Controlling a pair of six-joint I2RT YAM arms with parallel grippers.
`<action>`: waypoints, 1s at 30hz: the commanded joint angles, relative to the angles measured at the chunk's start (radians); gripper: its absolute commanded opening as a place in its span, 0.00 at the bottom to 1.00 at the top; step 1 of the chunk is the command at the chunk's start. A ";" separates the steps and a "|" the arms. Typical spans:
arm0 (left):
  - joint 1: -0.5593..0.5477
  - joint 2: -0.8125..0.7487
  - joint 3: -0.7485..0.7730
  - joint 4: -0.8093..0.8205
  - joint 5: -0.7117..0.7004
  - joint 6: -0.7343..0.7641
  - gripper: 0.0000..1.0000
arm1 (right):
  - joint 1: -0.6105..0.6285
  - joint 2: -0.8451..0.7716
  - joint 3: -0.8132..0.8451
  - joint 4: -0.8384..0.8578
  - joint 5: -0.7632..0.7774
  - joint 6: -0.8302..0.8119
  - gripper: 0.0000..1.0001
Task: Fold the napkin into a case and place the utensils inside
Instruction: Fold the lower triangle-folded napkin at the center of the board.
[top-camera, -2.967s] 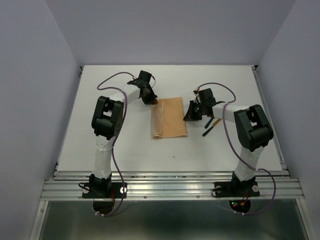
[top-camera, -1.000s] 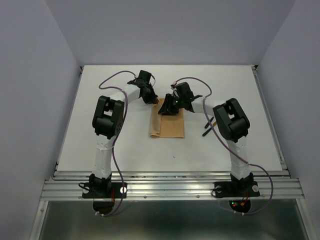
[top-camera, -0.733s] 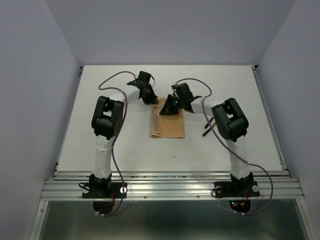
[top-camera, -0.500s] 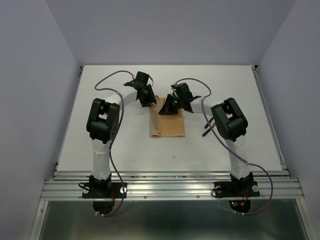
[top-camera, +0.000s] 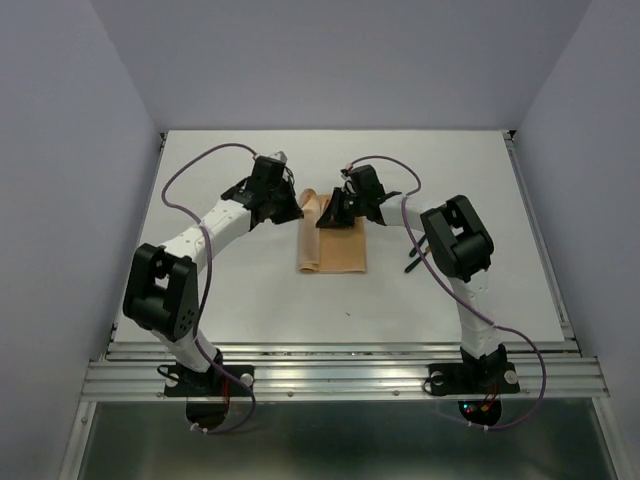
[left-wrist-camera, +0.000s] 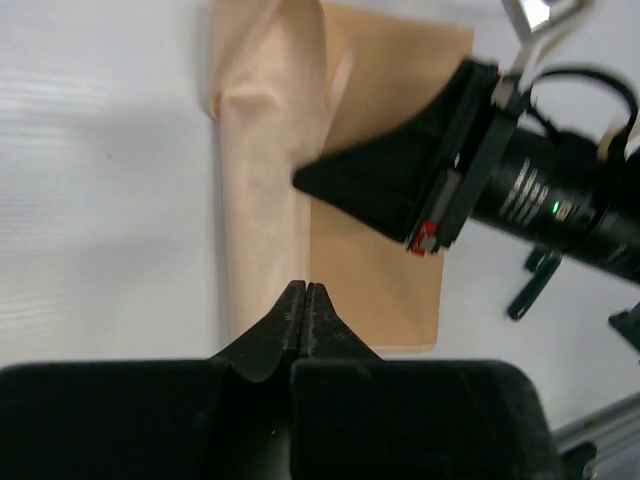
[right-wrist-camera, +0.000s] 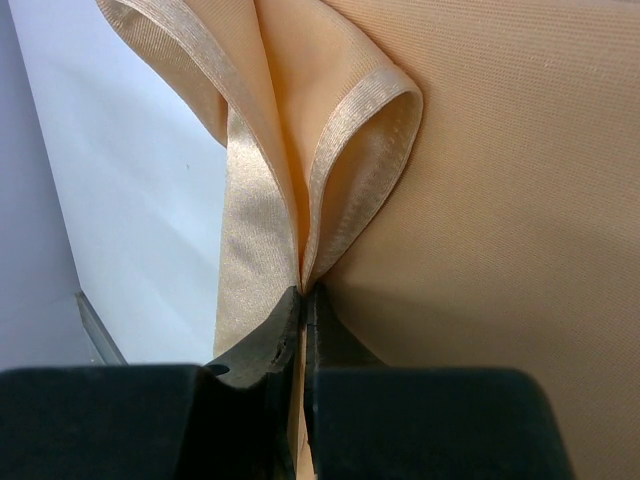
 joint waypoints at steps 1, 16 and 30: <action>-0.077 -0.030 -0.121 0.116 0.121 -0.010 0.00 | 0.010 0.025 0.040 0.027 -0.014 -0.004 0.01; -0.183 0.135 -0.140 0.243 0.122 -0.033 0.00 | 0.010 0.012 0.040 0.027 -0.026 -0.011 0.01; -0.196 0.195 -0.204 0.269 0.076 -0.037 0.00 | 0.001 -0.031 0.048 0.025 -0.001 -0.014 0.01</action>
